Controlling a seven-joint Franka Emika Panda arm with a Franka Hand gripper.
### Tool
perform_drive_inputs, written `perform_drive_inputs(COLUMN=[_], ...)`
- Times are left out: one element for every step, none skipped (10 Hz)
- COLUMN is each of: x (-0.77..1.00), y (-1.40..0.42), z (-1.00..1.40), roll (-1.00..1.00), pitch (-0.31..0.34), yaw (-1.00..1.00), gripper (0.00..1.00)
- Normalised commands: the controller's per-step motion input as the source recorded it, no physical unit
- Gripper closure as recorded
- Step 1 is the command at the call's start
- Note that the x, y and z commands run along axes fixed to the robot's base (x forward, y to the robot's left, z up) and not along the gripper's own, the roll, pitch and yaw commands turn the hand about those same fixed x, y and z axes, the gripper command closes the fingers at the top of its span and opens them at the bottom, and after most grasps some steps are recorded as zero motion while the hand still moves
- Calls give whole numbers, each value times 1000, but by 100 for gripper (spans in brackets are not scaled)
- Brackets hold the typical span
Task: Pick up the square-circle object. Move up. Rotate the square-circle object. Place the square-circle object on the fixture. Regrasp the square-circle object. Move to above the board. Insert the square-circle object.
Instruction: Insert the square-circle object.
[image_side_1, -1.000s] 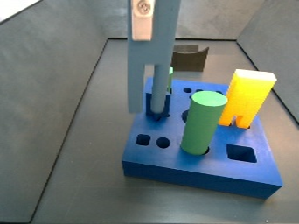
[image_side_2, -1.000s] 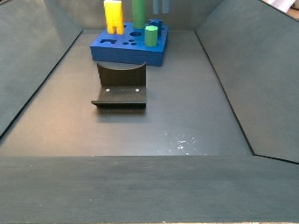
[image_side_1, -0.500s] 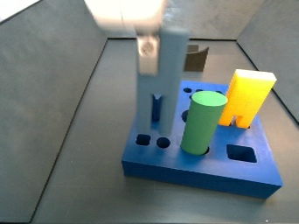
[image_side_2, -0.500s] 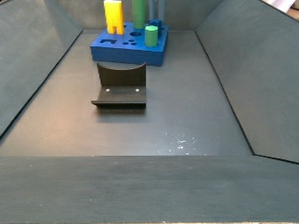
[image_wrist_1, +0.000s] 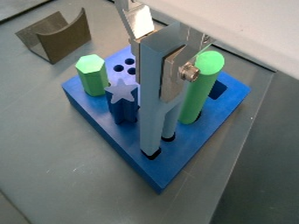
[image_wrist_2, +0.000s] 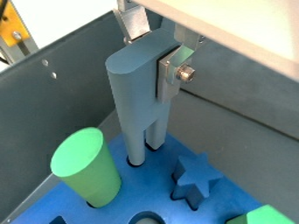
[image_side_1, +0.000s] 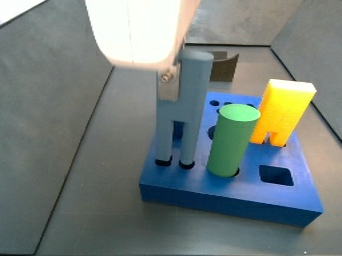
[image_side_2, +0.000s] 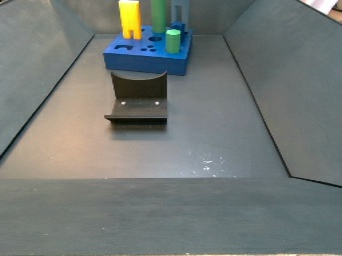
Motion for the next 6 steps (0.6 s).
perform_drive_inputs(x=[66, 0, 0, 0, 69, 43], y=[-49, -97, -129, -246, -280, -317], z=[-206, -183, -194, -246, -314, -403], roll=[187, 201, 203, 270, 324, 430], pitch=[-124, -49, -37, -44, -49, -111], yaw=[0, 0, 0, 0, 0, 0], gripper=[100, 100, 100, 100, 100, 100])
